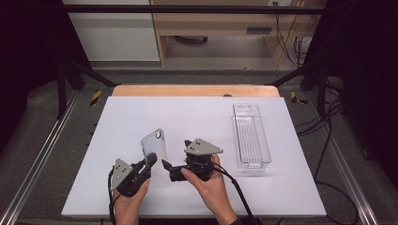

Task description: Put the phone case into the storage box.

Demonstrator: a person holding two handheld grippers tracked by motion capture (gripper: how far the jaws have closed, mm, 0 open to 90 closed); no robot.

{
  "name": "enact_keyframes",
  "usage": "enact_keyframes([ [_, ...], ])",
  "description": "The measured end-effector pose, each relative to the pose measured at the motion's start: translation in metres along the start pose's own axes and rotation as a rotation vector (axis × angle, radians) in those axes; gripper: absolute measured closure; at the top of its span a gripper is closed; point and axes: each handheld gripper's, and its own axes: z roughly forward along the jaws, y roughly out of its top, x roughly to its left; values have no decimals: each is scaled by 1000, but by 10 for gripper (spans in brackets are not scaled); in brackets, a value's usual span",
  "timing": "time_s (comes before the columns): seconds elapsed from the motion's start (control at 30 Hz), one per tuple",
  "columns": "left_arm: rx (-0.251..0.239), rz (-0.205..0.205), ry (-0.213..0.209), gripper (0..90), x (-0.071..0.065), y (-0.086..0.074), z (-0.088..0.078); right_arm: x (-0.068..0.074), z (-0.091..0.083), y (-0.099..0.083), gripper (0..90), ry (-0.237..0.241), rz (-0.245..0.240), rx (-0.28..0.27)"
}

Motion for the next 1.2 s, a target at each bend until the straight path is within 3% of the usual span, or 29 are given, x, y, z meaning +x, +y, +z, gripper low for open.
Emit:
enact_keyframes([
  [0.47,4,-21,-40,806,-10,-1,3,5,-7,-5,48,-17,9,-37],
  [0.73,10,-12,-80,806,-25,-4,8,5,-5,-5,45,-14,52,-55],
  [1.2,15,-1,-93,806,-28,-5,9,5,1,-4,53,3,123,-106],
])
